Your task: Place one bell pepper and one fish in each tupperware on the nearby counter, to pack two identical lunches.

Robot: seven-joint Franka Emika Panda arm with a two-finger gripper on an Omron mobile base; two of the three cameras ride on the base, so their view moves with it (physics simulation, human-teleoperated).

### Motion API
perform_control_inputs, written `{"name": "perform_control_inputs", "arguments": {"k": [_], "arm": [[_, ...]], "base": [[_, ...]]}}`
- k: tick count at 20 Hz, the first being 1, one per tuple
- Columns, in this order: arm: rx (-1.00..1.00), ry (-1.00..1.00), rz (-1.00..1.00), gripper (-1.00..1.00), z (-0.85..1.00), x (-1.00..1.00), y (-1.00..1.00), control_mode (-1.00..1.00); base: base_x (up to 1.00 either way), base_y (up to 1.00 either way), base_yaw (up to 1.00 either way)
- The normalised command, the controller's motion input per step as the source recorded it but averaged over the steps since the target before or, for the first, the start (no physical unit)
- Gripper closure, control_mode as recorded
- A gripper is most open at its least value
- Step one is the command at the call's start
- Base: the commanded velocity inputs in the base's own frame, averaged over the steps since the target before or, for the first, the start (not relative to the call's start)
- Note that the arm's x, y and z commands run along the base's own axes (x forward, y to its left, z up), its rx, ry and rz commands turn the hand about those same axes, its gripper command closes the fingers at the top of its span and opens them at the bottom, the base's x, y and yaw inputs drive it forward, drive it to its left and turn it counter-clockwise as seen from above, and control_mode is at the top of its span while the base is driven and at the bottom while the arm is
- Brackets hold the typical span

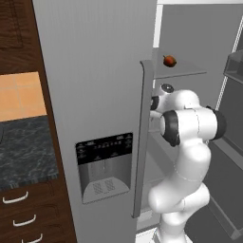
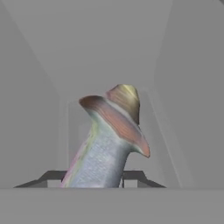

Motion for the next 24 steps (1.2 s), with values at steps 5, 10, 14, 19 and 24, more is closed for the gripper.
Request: {"name": "perform_control_inputs", "arguments": {"k": [5,10,14,19,24], "arm": [[0.02,-0.08,0.08,1.0,0.16,-0.65,-0.79,-1.0],[-0.01,0.12,0.33,1.0,0.94,-0.53,-0.15,-1.0],[-0.06,0.1,0.34,1.0,0.9,-0.79,0.0,-1.0],[-0.16,0.15,0.3,1.0,0.44,-0.84,0.15,-1.0],[-0.12,0.0,0.08,1.0,0.13,-0.95,0.18,-1.0]], "base": [[0.0,0.0,0.0],[0.0,0.0,0.0],[0.0,0.0,0.0],[0.0,0.0,0.0],[0.0,0.0,0.0]]}}
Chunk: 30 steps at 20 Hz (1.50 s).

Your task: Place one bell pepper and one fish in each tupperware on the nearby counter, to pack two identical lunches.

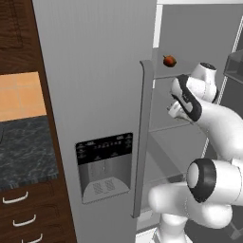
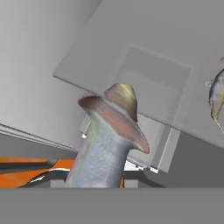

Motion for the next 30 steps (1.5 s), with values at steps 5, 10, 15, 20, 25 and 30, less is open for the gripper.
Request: {"name": "perform_control_inputs", "arguments": {"k": [5,10,15,20,25,30], "arm": [[-0.06,-0.09,0.0,1.0,0.06,-1.0,0.08,-1.0],[-0.17,0.02,-0.11,1.0,0.3,-1.0,0.38,-1.0],[-0.18,0.01,-0.17,1.0,0.11,-0.96,0.78,-1.0],[-0.01,0.04,-0.06,1.0,0.0,-0.61,0.13,-1.0],[0.0,0.05,0.0,1.0,-0.03,-0.21,0.0,1.0],[0.0,0.0,0.0,1.0,0.0,0.0,0.0,1.0]], "base": [[0.0,0.0,0.0],[0.0,0.0,0.0],[0.0,0.0,0.0],[0.0,0.0,0.0],[-0.34,0.19,0.0],[-0.52,1.0,0.19]]}}
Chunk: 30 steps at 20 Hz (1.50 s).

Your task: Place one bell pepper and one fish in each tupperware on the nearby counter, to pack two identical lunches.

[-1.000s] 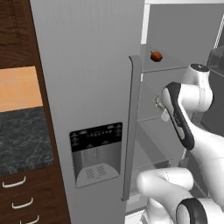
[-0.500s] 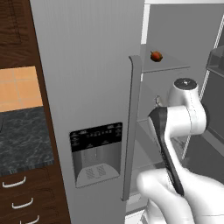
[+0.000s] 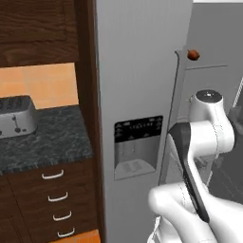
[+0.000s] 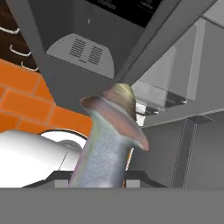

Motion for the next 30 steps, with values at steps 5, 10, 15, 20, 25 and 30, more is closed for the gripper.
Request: {"name": "perform_control_inputs", "arguments": {"k": [5,10,15,20,25,30], "arm": [[0.0,0.0,0.0,1.0,0.0,0.0,0.0,1.0],[0.0,0.0,0.0,1.0,0.0,0.0,0.0,1.0],[0.0,0.0,0.0,1.0,0.0,0.0,0.0,1.0],[0.0,0.0,0.0,1.0,0.0,0.0,0.0,1.0],[0.0,0.0,0.0,1.0,0.0,0.0,0.0,1.0],[0.0,0.0,0.0,1.0,0.0,0.0,0.0,1.0]], "base": [[-0.03,1.0,0.16],[0.31,1.0,0.02],[0.47,1.0,0.0],[0.47,1.0,-0.01],[0.46,1.0,-0.01],[0.42,1.0,0.01]]}}
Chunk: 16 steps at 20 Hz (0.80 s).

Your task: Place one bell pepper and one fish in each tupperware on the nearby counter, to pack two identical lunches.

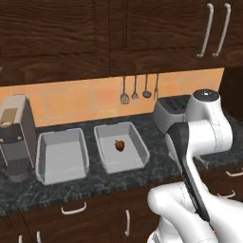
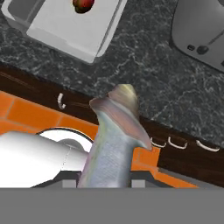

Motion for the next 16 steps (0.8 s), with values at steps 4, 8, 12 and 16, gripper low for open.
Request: {"name": "perform_control_inputs", "arguments": {"k": [4,8,12,16], "arm": [[0.0,0.0,0.0,1.0,0.0,0.0,0.0,1.0],[0.0,0.0,0.0,1.0,0.0,0.0,0.0,1.0],[0.19,0.18,0.0,1.0,-0.46,0.22,-0.36,-1.0],[0.24,0.14,0.05,1.0,-0.86,0.94,-0.12,-1.0]], "base": [[0.56,0.84,0.0],[0.65,-0.02,0.0],[0.19,-0.39,0.0],[0.0,0.0,0.0]]}}
